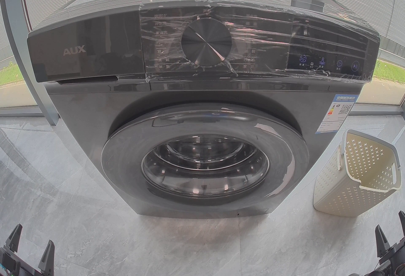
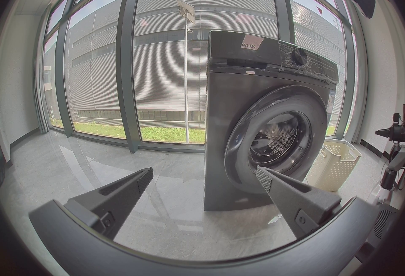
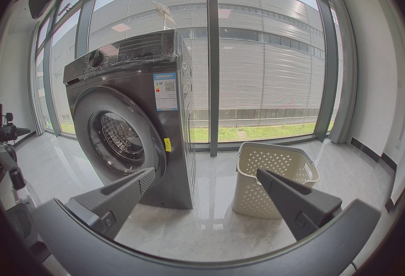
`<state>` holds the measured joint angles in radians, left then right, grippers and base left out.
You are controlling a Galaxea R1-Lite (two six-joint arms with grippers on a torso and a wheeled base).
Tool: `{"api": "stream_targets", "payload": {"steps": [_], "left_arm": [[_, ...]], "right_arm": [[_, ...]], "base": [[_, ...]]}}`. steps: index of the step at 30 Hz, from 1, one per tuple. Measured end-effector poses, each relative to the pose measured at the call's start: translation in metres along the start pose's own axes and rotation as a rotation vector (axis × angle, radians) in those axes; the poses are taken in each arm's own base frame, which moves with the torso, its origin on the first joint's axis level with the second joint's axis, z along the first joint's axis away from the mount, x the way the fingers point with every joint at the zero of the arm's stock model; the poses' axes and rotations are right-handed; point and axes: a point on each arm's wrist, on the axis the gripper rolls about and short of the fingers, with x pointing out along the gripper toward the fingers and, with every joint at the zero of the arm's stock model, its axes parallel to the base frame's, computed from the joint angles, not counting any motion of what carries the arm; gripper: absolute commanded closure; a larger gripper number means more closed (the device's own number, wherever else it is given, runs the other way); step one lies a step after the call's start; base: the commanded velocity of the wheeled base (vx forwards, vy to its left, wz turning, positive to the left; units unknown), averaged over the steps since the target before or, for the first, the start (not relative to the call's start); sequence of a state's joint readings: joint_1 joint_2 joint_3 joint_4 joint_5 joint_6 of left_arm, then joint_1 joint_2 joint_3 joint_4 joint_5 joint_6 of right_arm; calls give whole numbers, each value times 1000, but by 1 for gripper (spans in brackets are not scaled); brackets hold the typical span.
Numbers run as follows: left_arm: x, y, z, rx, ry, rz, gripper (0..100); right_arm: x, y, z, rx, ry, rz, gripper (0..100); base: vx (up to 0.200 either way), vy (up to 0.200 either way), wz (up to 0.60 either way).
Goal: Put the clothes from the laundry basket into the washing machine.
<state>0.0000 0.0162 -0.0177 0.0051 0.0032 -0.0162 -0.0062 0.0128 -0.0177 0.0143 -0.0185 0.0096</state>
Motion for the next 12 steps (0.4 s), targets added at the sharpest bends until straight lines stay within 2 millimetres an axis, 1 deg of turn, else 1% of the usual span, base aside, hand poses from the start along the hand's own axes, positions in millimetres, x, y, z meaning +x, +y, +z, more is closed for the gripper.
{"api": "stream_targets", "payload": {"steps": [12], "left_arm": [[0,0,0,-8,1,-3,0]], "right_arm": [[0,0,0,-3,-2,3,0]], "base": [[0,0,0]]}}
